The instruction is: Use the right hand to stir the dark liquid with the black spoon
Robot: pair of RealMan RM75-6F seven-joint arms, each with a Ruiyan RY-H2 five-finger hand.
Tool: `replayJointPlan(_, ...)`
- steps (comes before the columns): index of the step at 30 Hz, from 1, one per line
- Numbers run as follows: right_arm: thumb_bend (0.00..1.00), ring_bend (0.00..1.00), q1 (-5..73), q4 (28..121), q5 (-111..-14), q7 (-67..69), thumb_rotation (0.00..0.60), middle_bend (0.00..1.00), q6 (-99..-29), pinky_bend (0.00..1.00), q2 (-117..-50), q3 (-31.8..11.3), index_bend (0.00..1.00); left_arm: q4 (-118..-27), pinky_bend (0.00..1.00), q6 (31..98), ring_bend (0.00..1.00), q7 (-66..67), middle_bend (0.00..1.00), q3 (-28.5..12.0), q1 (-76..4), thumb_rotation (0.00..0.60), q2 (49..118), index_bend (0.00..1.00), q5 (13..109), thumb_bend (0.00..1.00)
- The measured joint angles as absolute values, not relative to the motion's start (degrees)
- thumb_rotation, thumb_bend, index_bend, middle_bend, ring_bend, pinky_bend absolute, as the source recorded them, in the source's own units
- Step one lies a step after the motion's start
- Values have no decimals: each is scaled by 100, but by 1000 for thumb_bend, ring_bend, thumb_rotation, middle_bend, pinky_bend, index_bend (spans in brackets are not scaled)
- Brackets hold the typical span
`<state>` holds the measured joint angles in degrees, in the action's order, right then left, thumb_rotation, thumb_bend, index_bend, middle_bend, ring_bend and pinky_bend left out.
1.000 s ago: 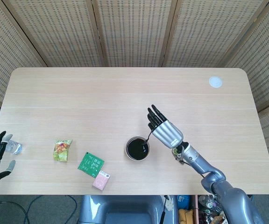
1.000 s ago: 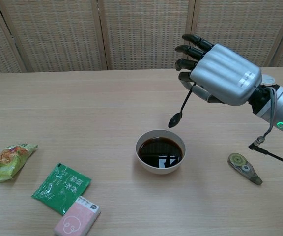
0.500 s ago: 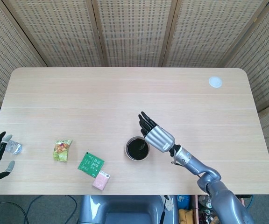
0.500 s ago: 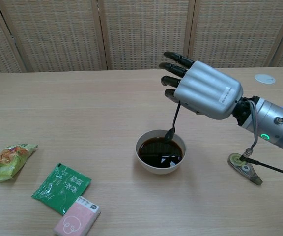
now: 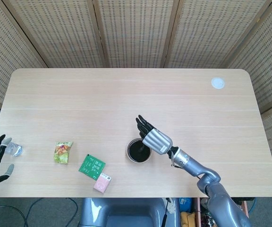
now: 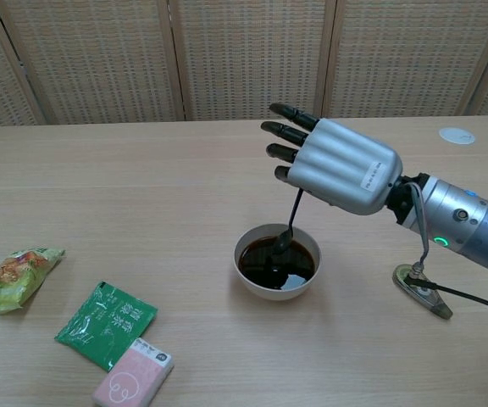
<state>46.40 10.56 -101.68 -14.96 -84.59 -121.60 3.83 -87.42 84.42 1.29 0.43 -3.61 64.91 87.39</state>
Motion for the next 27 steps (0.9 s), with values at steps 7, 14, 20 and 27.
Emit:
replayJointPlan(7, 685, 85, 4692, 934, -10179, -1550, 600, 332, -8434, 0, -12229, 469, 787, -8771, 0, 8481, 0, 106, 0, 57, -340, 600, 6410, 0, 8772, 384)
replayJointPlan(14, 685, 75, 4723, 902, -10133, -1505, 600, 316, -8474, 0, -12302, 479, 787, -8774, 0, 8544, 0, 82, 0, 89, -274, 600, 6324, 0, 8780, 385)
replayJointPlan(20, 684, 74, 4708, 871, -10207, -1508, 600, 316, -8465, 0, -12340, 607, 787, -8759, 0, 8560, 0, 66, 0, 116, -242, 600, 6348, 0, 8796, 385)
replayJointPlan(27, 684, 73, 4678, 845, -10283, -1498, 600, 316, -8360, 0, -12335, 746, 787, -8718, 0, 8568, 0, 34, 0, 113, -231, 600, 6385, 0, 8797, 384)
